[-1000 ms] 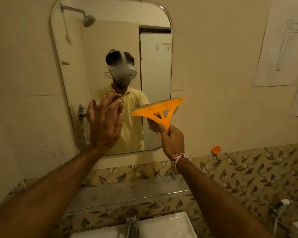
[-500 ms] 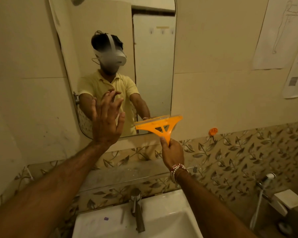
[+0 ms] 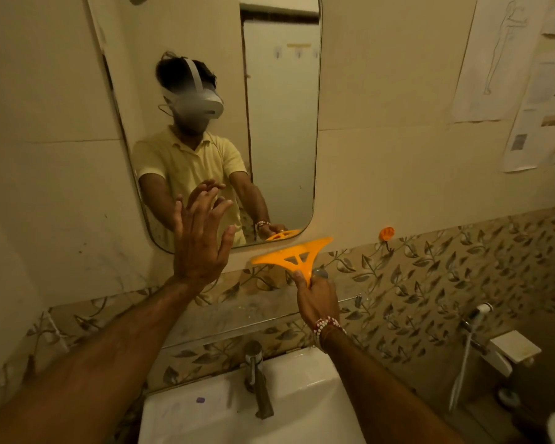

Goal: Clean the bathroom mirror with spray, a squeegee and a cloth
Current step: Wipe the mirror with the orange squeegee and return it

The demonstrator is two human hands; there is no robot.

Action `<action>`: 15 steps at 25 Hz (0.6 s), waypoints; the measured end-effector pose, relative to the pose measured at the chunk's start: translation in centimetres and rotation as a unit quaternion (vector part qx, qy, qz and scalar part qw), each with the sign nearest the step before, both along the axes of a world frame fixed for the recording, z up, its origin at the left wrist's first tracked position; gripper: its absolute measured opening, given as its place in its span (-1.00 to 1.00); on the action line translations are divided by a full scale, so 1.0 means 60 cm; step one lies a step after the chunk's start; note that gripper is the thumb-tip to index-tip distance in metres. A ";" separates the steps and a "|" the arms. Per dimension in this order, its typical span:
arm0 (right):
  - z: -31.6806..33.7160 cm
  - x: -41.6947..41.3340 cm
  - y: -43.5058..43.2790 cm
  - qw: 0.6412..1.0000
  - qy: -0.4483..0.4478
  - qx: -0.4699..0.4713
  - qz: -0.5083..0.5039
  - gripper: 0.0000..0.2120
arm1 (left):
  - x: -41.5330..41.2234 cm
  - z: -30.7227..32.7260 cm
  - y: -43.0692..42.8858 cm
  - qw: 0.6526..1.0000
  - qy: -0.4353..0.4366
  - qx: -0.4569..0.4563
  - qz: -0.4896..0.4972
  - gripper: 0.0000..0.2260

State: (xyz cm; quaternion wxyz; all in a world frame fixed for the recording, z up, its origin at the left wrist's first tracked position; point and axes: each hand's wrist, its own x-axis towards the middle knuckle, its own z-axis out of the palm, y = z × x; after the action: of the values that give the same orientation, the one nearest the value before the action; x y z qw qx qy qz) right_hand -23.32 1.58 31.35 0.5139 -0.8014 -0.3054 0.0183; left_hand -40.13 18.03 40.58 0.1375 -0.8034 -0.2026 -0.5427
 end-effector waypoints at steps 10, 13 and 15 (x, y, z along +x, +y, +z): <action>0.019 0.034 -0.057 0.996 0.007 -0.003 -0.093 -0.52 | 0.076 -0.051 -0.045 0.996 0.019 -0.034 -0.078 -0.58; 0.009 0.068 -0.091 0.992 0.010 -0.003 -0.122 -0.53 | 0.124 -0.072 -0.076 0.993 0.040 -0.043 -0.101 -0.58; -0.003 0.105 -0.114 0.990 0.026 0.016 -0.135 -0.56 | 0.166 -0.079 -0.100 0.989 0.061 -0.056 -0.123 -0.58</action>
State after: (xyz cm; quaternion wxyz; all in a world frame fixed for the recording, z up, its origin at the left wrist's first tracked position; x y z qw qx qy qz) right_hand -17.00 -5.28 31.16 0.5319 -0.8265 -0.1808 -0.0353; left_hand -30.14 12.00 35.83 0.0364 -0.8601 -0.1242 -0.4935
